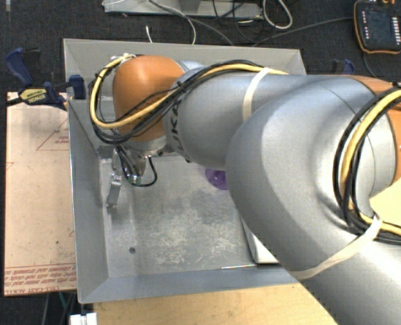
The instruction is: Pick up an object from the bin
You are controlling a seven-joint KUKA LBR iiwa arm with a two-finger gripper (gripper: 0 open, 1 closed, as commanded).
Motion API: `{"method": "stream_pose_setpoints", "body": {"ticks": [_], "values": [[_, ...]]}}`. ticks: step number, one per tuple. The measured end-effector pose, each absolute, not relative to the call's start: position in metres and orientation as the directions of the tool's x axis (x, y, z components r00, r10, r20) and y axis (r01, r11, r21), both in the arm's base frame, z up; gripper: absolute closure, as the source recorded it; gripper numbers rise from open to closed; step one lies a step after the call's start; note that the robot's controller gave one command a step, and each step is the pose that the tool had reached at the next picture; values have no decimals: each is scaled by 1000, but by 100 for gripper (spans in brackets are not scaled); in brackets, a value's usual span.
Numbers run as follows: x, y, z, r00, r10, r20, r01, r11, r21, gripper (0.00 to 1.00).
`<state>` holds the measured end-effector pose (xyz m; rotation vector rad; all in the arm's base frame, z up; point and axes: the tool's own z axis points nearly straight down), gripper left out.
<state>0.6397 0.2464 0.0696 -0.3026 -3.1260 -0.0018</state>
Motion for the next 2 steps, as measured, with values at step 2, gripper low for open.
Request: {"method": "stream_pose_setpoints", "body": {"ticks": [2], "values": [[657,244,100,-935,356,2,356,935,1,0]]}}
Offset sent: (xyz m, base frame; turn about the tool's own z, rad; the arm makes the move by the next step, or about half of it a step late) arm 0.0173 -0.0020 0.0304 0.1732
